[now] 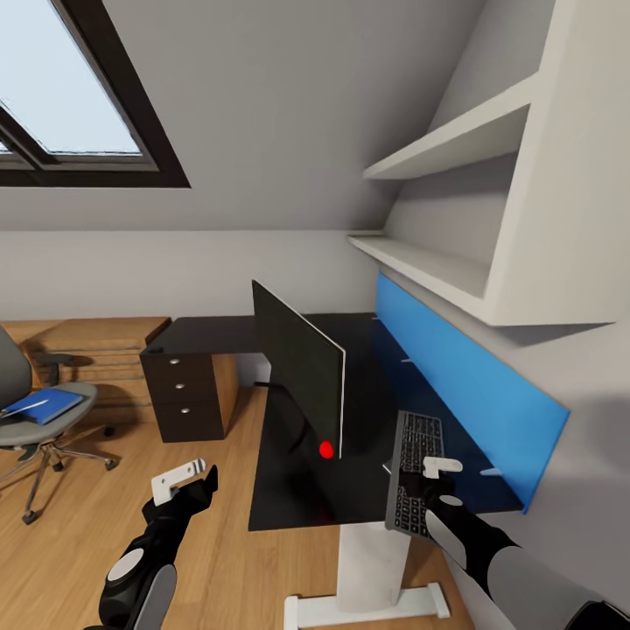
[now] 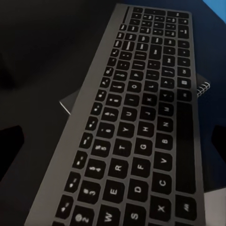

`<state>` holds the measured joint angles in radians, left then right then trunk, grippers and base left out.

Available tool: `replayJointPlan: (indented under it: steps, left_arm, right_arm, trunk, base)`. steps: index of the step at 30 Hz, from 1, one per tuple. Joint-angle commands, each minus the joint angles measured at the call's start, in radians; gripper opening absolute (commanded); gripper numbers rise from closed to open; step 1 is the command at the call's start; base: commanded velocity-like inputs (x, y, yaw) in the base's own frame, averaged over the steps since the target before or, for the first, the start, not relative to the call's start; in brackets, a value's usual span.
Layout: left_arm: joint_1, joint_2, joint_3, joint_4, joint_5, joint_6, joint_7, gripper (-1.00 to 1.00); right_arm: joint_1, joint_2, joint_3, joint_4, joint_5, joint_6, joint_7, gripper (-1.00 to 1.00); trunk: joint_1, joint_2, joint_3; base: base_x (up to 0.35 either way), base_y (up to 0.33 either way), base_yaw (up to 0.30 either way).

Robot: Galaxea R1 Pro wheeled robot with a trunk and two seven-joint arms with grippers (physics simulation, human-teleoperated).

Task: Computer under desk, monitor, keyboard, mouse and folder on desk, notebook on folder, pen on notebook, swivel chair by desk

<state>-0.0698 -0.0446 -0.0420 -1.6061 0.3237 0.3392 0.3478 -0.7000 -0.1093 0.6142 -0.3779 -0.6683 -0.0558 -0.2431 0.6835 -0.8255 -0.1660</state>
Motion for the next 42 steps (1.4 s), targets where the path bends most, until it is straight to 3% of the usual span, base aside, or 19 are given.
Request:
replayJointPlan:
  steps: [1, 6, 8, 9, 11, 16, 30, 42]
  left_arm:
    - [-0.001, 0.0, -0.001, -0.002, 0.01, 0.003, 0.008, 1.0]
    - [-0.001, 0.0, -0.001, 0.0, 0.009, 0.003, 0.008, 1.0]
    - [-0.001, 0.0, -0.001, 0.0, 0.009, 0.003, 0.008, 1.0]
    - [-0.001, 0.0, -0.001, 0.0, 0.009, 0.003, 0.008, 1.0]
    - [-0.001, 0.0, -0.001, 0.0, 0.009, 0.003, 0.008, 1.0]
    - [-0.001, 0.0, -0.001, 0.0, 0.009, 0.003, 0.008, 1.0]
    - [-0.001, 0.0, -0.001, 0.002, 0.009, 0.003, 0.008, 1.0]
    - [-0.001, 0.0, -0.001, 0.002, 0.009, 0.003, 0.008, 1.0]
  right_arm:
    - [-0.001, -0.001, 0.008, -0.001, -0.011, -0.004, -0.005, 1.0]
    - [-0.001, -0.001, -0.011, -0.001, -0.011, -0.004, -0.005, 1.0]
    - [-0.001, -0.001, -0.041, -0.001, -0.011, -0.004, -0.005, 1.0]
    - [-0.001, -0.002, -0.09, 0.004, -0.01, -0.003, -0.005, 1.0]
    - [-0.001, -0.004, -0.124, 0.011, -0.01, -0.003, -0.005, 1.0]
    - [-0.001, -0.006, -0.18, 0.018, -0.011, -0.003, -0.005, 1.0]
    - [-0.001, -0.003, -0.243, 0.018, -0.022, -0.002, -0.002, 1.0]
    - [-0.001, -0.007, -0.248, 0.014, -0.139, -0.003, 0.046, 1.0]
  trunk:
    - [0.004, -0.009, -0.005]
    - [0.023, -0.044, -0.02]
    - [0.031, -0.058, -0.027]
    - [0.035, -0.065, -0.03]
    - [0.043, -0.079, -0.036]
    - [0.062, -0.114, -0.052]
    - [0.115, -0.212, -0.096]
    - [0.161, -0.296, -0.133]
  base:
    - [0.0, 0.0, 0.0]
    - [0.0, 0.0, 0.0]
    - [0.0, 0.0, 0.0]
    - [0.0, 0.0, 0.0]
    - [0.0, 0.0, 0.0]
    - [0.0, 0.0, 0.0]
    - [0.0, 0.0, 0.0]
    - [0.0, 0.0, 0.0]
